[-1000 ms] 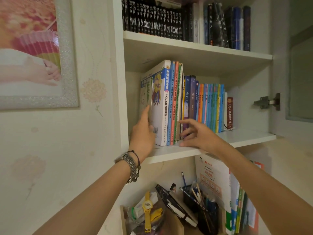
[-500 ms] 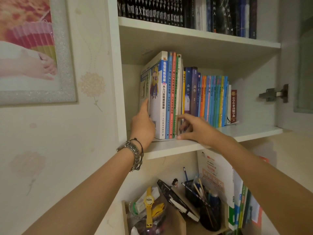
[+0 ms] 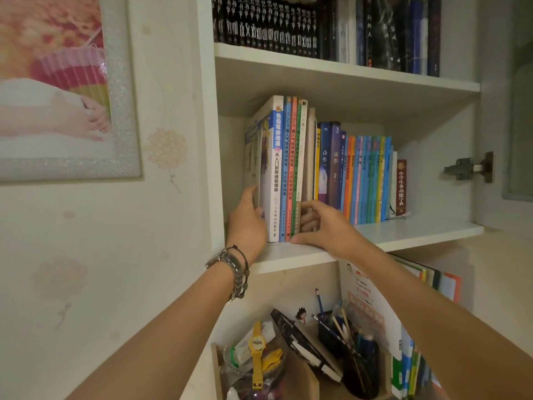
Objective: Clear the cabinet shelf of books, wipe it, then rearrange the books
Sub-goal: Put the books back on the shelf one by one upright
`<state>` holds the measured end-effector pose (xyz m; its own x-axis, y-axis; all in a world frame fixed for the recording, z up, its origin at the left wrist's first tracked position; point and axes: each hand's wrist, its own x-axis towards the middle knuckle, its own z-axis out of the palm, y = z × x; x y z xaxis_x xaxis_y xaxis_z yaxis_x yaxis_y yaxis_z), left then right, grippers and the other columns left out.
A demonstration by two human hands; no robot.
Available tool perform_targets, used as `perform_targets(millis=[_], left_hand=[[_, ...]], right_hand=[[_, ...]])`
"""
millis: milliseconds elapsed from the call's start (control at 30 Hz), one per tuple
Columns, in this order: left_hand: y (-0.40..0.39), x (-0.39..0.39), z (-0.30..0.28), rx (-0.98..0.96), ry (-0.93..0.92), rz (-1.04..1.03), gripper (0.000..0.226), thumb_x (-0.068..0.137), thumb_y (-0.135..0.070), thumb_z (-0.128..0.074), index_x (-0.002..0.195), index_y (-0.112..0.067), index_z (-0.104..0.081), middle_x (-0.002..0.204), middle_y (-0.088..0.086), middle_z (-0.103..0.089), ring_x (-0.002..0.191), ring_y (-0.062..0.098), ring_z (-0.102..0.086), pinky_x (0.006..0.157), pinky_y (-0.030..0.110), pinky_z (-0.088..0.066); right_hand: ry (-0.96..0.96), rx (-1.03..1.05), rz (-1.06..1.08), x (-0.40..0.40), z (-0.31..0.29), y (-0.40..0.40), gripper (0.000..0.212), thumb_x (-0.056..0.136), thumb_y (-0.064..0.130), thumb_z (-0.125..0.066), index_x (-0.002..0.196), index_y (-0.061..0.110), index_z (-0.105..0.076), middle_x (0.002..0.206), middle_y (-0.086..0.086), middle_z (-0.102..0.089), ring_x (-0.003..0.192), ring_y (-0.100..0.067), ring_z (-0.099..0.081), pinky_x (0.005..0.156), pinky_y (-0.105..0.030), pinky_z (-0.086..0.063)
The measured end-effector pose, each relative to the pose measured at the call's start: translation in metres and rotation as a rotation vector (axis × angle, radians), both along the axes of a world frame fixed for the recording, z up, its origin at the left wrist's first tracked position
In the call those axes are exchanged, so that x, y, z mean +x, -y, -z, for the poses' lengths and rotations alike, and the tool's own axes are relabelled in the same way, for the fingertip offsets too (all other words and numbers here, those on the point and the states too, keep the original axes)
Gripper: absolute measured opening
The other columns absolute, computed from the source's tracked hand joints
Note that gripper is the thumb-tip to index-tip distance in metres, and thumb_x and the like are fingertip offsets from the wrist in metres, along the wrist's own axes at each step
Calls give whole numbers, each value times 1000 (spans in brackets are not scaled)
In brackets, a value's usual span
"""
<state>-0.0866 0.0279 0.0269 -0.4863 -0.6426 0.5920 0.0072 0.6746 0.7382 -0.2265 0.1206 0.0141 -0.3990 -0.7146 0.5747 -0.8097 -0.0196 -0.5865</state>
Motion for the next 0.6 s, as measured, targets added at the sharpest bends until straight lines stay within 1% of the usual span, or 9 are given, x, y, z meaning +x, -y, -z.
perform_targets(millis=[33, 100, 200, 300, 367, 433, 467, 533, 600], left_hand=[[1, 0, 1, -6, -4, 0, 48, 101, -8, -38, 144, -27, -32, 114, -2, -60, 82, 4, -55, 53, 7, -44], [2, -1, 3, -12, -21, -2, 49, 100, -8, -41, 144, -27, -33, 120, -2, -60, 87, 6, -57, 54, 7, -45], [3, -1, 5, -8, -41, -3, 48, 100, -8, -41, 143, -26, -34, 125, -1, -59, 92, 6, -56, 54, 6, -45], [5, -2, 5, 6, -44, 15, 48, 100, -8, -40, 144, -26, -34, 128, 0, -58, 93, 6, -55, 53, 5, -45], [6, -2, 5, -2, -36, 19, 50, 100, -8, -39, 145, -27, -32, 128, -1, -58, 95, 7, -55, 62, 8, -48], [7, -3, 6, -12, -28, 27, 53, 100, -7, -39, 147, -30, -28, 125, 0, -59, 96, 9, -59, 76, 20, -53], [7, -3, 6, -18, -21, 28, 55, 100, -7, -39, 147, -31, -27, 122, -1, -60, 96, 10, -60, 78, 24, -54], [8, -4, 5, -27, -2, 21, 55, 100, -8, -40, 147, -33, -25, 118, -2, -60, 94, 9, -60, 73, 22, -54], [8, -5, 4, -32, 7, 6, 54, 100, -9, -40, 147, -33, -26, 116, -1, -61, 93, 9, -61, 68, 19, -53]], right_hand=[[-2, -19, -3, 2, 0, 2, 60, 73, 22, -82, 125, 19, -51, 98, 5, -65, 85, -4, -63, 76, -19, -54], [-2, -67, 9, 8, -1, 5, 54, 74, 28, -81, 119, 22, -52, 97, 10, -65, 84, -2, -64, 74, -18, -53], [12, -131, 34, 13, -5, 12, 56, 76, 31, -79, 122, 22, -50, 99, 13, -64, 84, -2, -64, 71, -17, -52], [59, -181, 28, 17, -8, 19, 64, 76, 24, -80, 128, 21, -42, 98, 16, -59, 85, 3, -61, 66, -12, -49], [66, -195, 15, 19, -8, 22, 74, 76, 17, -80, 134, 21, -35, 108, 13, -58, 92, -1, -60, 74, -14, -51], [63, -200, -4, 18, -8, 23, 86, 74, 11, -81, 140, 24, -28, 112, 14, -53, 104, -9, -59, 83, -23, -52], [62, -198, -18, 17, -7, 23, 91, 73, 9, -82, 142, 26, -25, 110, 17, -51, 107, -11, -58, 82, -21, -53], [73, -191, -48, 15, -6, 23, 99, 71, 5, -82, 145, 29, -21, 106, 20, -51, 105, -10, -59, 73, -11, -53], [67, -190, -68, 15, -7, 23, 102, 71, 2, -81, 147, 29, -18, 106, 21, -51, 98, -2, -59, 70, -8, -52]])
